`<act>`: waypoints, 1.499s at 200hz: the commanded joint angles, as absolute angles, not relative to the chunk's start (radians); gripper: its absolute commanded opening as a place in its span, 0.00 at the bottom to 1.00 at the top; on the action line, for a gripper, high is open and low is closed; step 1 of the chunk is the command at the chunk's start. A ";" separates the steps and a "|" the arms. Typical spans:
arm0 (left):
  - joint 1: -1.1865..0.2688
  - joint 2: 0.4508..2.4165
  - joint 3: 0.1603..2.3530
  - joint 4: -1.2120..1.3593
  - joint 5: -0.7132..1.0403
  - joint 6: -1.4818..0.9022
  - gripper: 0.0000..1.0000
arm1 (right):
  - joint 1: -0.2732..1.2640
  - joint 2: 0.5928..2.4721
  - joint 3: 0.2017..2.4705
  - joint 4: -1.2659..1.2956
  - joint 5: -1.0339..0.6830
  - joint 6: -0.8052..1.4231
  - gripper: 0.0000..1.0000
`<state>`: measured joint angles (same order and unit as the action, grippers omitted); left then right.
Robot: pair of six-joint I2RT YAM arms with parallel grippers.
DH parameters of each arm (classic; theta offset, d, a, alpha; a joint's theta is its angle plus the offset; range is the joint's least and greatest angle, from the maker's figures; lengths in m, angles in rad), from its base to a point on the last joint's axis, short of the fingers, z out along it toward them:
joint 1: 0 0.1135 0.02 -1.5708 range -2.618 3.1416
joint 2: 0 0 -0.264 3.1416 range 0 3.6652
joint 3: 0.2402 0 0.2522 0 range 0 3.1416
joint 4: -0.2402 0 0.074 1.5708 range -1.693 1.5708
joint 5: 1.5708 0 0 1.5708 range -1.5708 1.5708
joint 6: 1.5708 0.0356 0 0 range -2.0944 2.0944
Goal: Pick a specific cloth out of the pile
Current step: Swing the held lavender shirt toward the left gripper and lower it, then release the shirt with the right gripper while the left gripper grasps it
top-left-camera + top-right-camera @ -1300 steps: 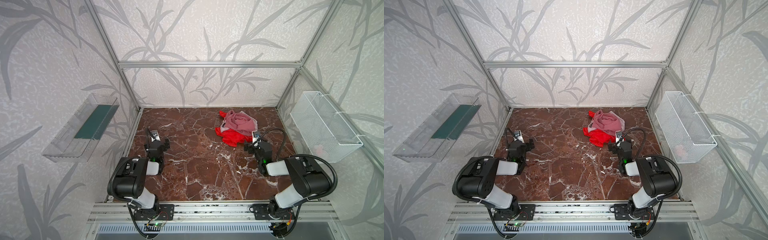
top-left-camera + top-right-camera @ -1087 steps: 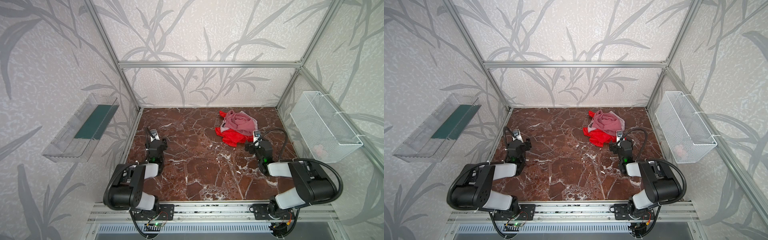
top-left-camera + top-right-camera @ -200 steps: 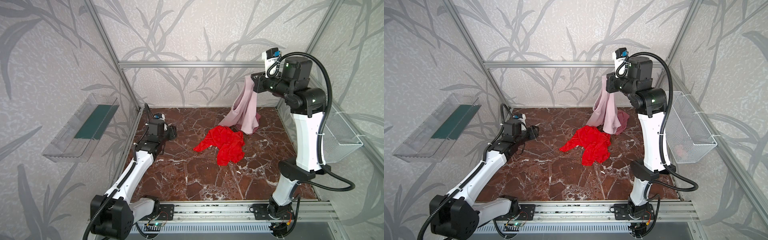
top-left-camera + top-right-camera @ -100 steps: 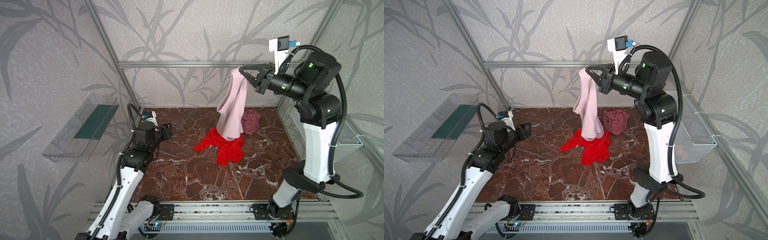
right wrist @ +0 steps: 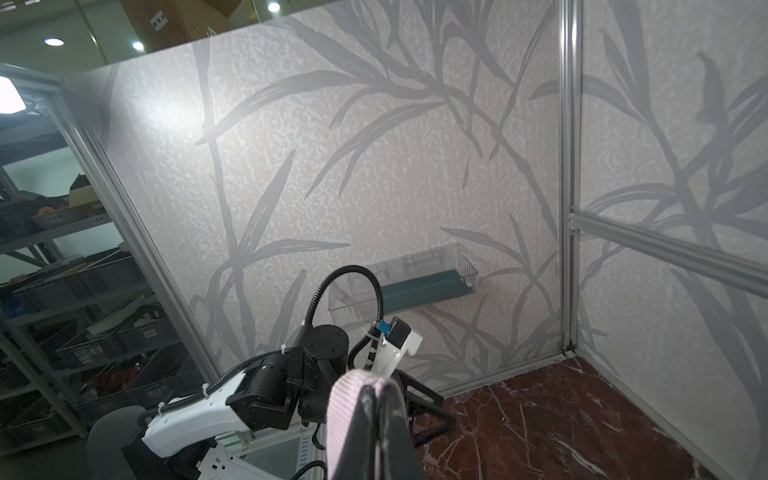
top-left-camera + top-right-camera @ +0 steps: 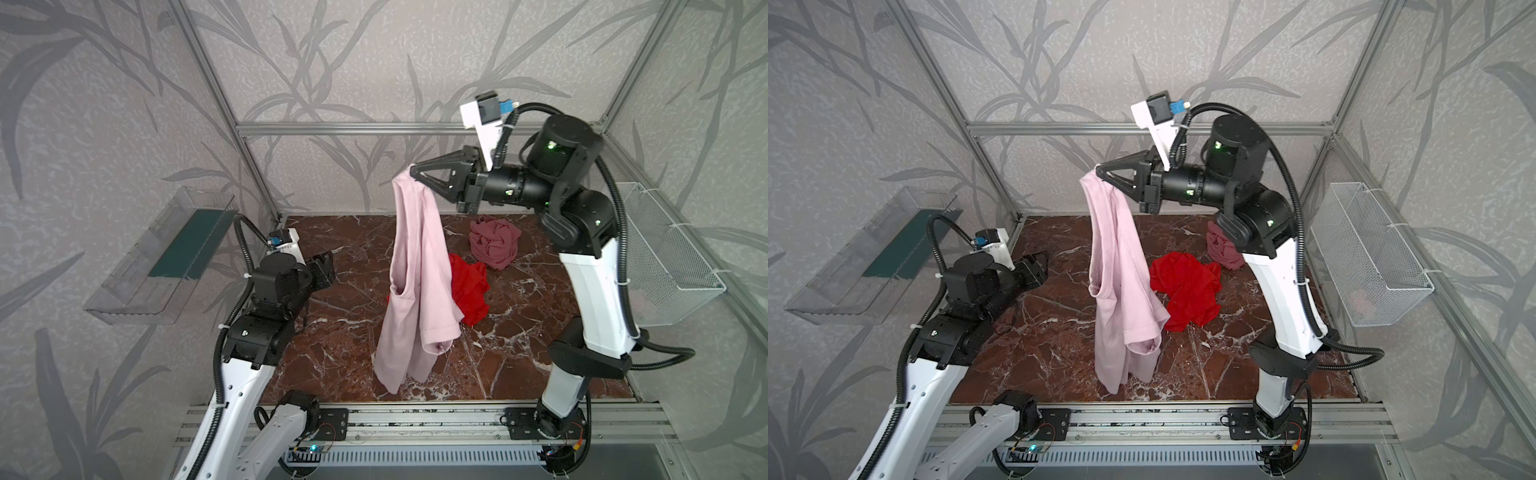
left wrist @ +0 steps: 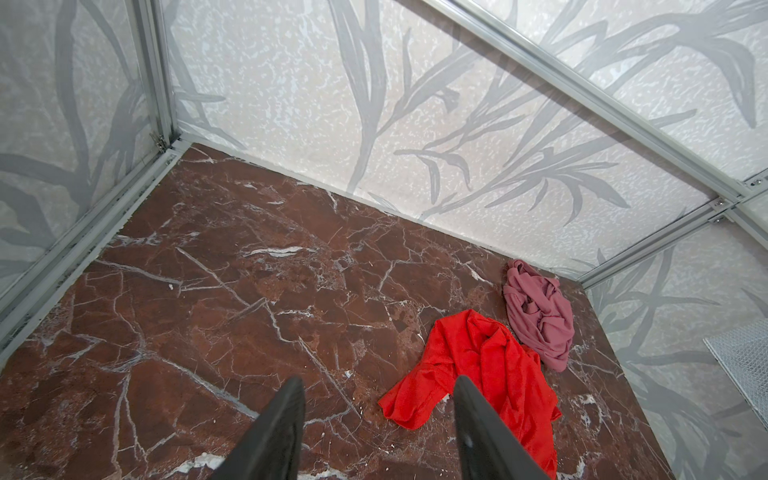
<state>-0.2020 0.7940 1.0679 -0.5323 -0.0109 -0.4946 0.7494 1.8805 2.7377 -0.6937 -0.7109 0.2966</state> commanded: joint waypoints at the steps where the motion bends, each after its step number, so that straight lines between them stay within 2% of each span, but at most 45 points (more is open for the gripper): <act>1: -0.204 0.754 1.111 -0.603 -0.047 -0.501 0.55 | 0.830 1.954 2.770 -0.707 -0.660 0.227 0.00; 40: -0.204 0.676 1.115 -0.649 -0.085 -0.498 0.55 | 0.875 2.133 2.875 -0.615 -0.708 0.313 0.00; 86: -0.204 0.628 1.109 -0.689 -0.115 -0.491 0.55 | 0.885 2.261 2.834 -0.386 -0.754 0.455 0.00; 150: -0.204 0.618 1.080 -0.689 -0.086 -0.502 0.54 | 0.901 2.596 2.872 -0.267 -0.682 0.589 0.00; 157: -0.204 0.618 1.075 -0.686 -0.082 -0.502 0.54 | 0.900 2.625 2.874 -0.260 -0.662 0.600 0.14; 163: -0.204 0.620 1.074 -0.686 -0.079 -0.502 0.54 | 0.899 2.649 2.870 -0.253 -0.644 0.604 0.35; 164: -0.204 0.621 1.074 -0.687 -0.078 -0.503 0.54 | 0.899 2.649 2.870 -0.253 -0.644 0.604 0.35; 166: -0.204 0.621 1.073 -0.686 -0.077 -0.502 0.54 | 0.898 2.658 2.869 -0.254 -0.638 0.604 0.44; 169: -0.204 0.623 1.074 -0.687 -0.074 -0.503 0.54 | 0.897 2.664 2.869 -0.255 -0.634 0.604 0.51; 177: -0.204 0.628 1.072 -0.685 -0.065 -0.506 0.54 | 0.889 2.681 2.866 -0.259 -0.631 0.607 0.64; 184: -0.204 0.634 1.069 -0.680 -0.051 -0.507 0.53 | 0.880 2.687 2.858 -0.264 -0.634 0.607 0.71; 193: -0.204 0.643 1.063 -0.670 -0.030 -0.508 0.53 | 0.868 2.680 2.839 -0.272 -0.621 0.609 0.75; 219: -0.204 0.675 1.021 -0.618 0.029 -0.528 0.53 | 0.824 2.602 2.715 -0.232 -0.637 0.591 0.78; 248: -0.207 0.728 0.950 -0.559 0.088 -0.551 0.52 | 0.785 2.459 2.567 -0.281 -0.612 0.477 0.81; 270: -0.229 0.783 0.890 -0.522 0.121 -0.572 0.50 | 0.755 2.275 2.280 -0.202 -0.604 0.445 0.81; 300: -0.321 0.867 0.814 -0.502 0.081 -0.590 0.49 | 0.712 1.978 1.804 -0.055 -0.500 0.401 0.81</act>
